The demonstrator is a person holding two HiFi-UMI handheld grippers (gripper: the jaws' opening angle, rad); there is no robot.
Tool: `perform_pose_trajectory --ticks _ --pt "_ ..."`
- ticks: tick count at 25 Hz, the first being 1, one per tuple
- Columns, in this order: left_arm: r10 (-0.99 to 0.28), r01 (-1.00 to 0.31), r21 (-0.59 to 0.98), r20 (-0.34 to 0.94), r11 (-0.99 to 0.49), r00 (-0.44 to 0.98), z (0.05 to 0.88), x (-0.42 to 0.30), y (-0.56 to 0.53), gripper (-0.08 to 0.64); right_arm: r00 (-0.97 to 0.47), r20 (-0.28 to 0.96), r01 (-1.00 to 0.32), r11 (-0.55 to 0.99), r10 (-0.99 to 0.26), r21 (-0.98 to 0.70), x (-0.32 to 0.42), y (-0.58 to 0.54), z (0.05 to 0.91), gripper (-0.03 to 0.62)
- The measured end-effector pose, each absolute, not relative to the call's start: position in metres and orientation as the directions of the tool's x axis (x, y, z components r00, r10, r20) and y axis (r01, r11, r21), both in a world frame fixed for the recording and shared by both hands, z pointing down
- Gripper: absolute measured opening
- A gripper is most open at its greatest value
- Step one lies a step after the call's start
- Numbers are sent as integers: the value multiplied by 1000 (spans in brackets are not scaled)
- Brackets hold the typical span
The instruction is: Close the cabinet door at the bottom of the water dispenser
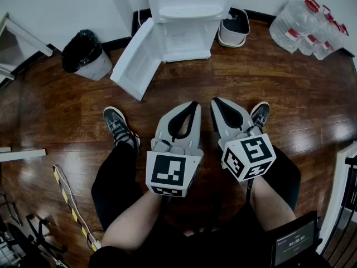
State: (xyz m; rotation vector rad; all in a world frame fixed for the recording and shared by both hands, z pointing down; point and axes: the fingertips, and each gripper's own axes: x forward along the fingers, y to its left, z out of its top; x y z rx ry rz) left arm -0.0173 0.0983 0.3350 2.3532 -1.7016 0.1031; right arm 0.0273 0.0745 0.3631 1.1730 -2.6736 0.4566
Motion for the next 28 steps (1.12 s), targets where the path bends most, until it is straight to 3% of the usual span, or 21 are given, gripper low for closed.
perform_pose_trajectory --ticks 8,13,20,28 --pt "-927 -947 222 244 -233 285 340 -63 62 25 -684 305 -728 646 -662 -230 5 42 359 5" --pt "-921 -960 172 287 -220 262 354 -84 41 111 -694 304 -719 657 -653 -227 -8 21 355 5" --pt "-913 -998 61 408 34 -7 398 -187 24 281 -705 303 -708 658 -641 -256 -21 -11 354 5" --pt "-814 -968 -2 541 251 -212 449 -292 33 285 -712 295 -702 649 -637 -293 -31 -34 353 5"
